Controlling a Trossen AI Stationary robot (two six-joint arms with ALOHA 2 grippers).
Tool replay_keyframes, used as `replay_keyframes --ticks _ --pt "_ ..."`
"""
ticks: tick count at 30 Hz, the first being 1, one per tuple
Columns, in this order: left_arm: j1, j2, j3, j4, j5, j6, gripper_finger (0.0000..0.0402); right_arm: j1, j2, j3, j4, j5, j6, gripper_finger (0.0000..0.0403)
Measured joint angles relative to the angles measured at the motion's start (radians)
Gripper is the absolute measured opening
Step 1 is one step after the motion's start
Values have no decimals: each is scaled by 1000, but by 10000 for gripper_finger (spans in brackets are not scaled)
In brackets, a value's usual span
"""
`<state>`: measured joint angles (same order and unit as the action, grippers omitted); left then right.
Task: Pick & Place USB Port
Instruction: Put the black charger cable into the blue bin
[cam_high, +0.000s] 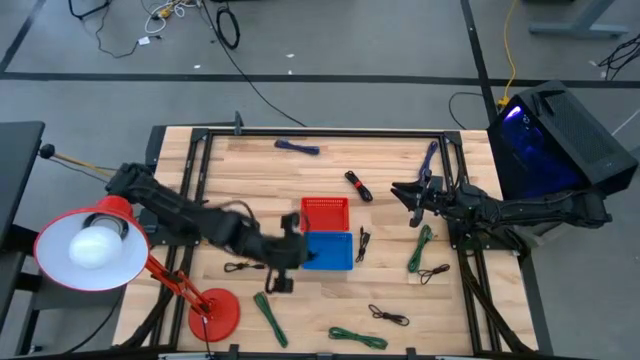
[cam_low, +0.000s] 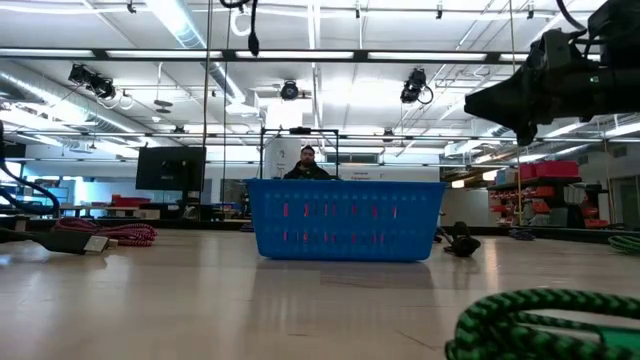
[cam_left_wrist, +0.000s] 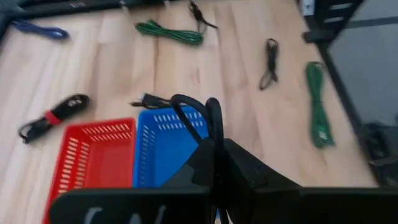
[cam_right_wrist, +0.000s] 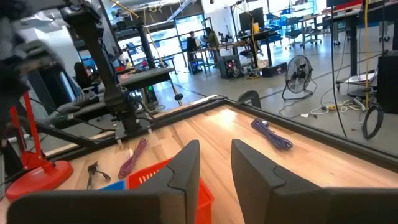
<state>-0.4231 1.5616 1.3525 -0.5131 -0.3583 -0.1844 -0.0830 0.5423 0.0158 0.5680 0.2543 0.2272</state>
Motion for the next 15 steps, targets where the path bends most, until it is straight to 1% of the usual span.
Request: replay_keyframes --ticks 2,3,6,9,11,15 --pt "-16 45 0 63 -62 13 19 0 0 0 5 0 0 95" --pt "-14 67 0 85 -69 19 19 0 0 0 11 -1 0 95" --pt "23 146 0 134 -43 22 19 0 0 0 26 -10 0 95" --pt "73 204 -1 128 -41 41 19 0 0 0 27 -20 10 95" --pt "111 218 -1 100 -37 54 19 0 0 0 26 -32 18 95" --pt "174 227 -1 123 30 39 19 0 0 0 23 -36 18 95"
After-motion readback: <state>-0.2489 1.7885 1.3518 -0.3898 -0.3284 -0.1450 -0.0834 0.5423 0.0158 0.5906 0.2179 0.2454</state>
